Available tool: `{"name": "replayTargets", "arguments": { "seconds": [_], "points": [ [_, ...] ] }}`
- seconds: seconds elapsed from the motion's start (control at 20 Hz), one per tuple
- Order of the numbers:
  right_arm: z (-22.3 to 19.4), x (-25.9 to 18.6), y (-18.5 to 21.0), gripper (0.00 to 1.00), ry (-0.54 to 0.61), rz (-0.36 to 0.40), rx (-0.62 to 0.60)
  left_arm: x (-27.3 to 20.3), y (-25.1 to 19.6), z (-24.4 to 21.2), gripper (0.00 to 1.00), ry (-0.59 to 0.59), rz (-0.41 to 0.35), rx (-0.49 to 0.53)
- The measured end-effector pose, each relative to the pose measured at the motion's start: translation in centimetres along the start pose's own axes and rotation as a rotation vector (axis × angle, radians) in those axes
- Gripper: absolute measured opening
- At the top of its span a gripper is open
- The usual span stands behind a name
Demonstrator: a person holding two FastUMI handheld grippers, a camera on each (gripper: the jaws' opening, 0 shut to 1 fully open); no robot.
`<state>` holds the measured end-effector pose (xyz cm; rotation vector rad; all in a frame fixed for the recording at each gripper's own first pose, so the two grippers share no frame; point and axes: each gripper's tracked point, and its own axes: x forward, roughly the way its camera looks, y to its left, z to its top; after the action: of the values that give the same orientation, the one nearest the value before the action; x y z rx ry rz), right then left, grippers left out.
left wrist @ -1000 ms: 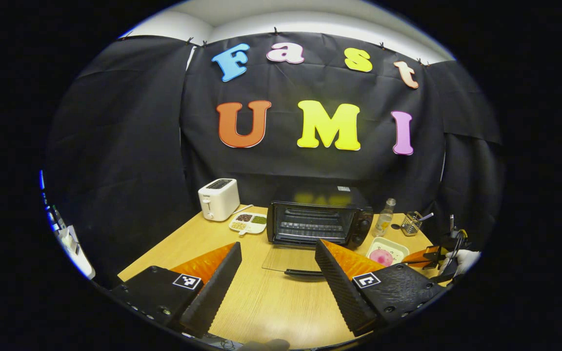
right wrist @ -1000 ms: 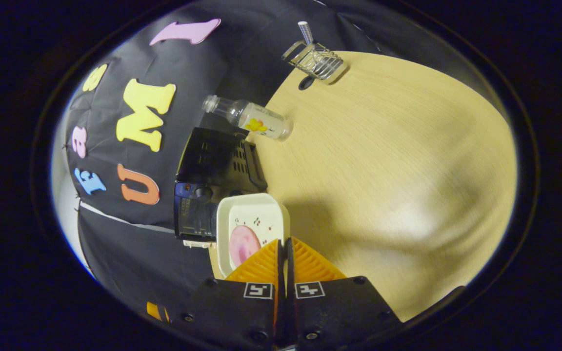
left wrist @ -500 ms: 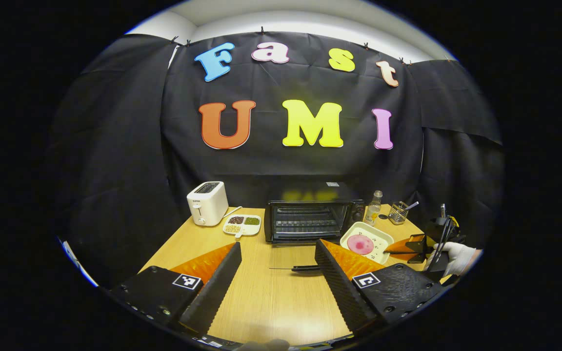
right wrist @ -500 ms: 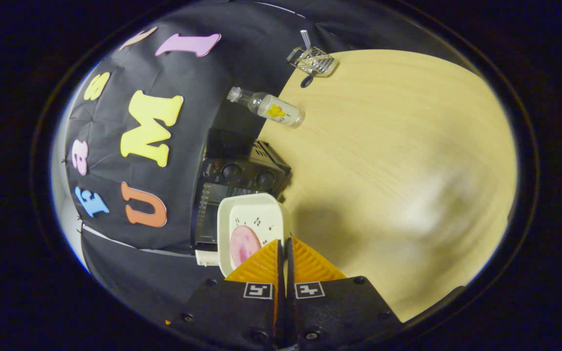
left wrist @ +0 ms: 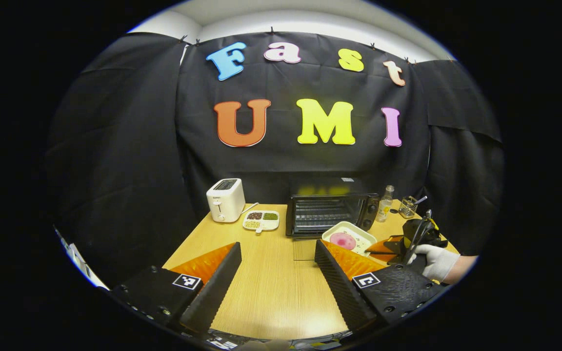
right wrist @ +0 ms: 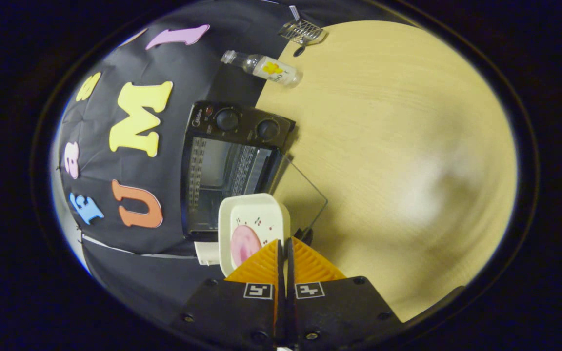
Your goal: Open the electric oven with the left hand, put the food in, and close the electric oven.
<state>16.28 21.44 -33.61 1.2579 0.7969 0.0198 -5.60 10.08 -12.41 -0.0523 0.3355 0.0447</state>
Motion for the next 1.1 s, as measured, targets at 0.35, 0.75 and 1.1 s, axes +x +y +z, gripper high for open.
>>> {"name": "replayTargets", "arguments": {
  "seconds": [0.35,0.75,1.1],
  "points": [
    [-1.1,4.3,2.8,0.04,0.024,0.012,0.01,0.6,1.0,-0.8,0.97,0.029,0.035,-0.004],
    [3.0,9.4,6.3,0.04,-0.019,0.048,0.05,2.1,2.6,-0.8,0.97,0.051,0.122,-0.031],
    [7.5,13.3,7.6,0.04,-0.098,0.084,0.019,2.7,2.9,0.1,0.97,0.049,0.199,-0.055]
  ]
}}
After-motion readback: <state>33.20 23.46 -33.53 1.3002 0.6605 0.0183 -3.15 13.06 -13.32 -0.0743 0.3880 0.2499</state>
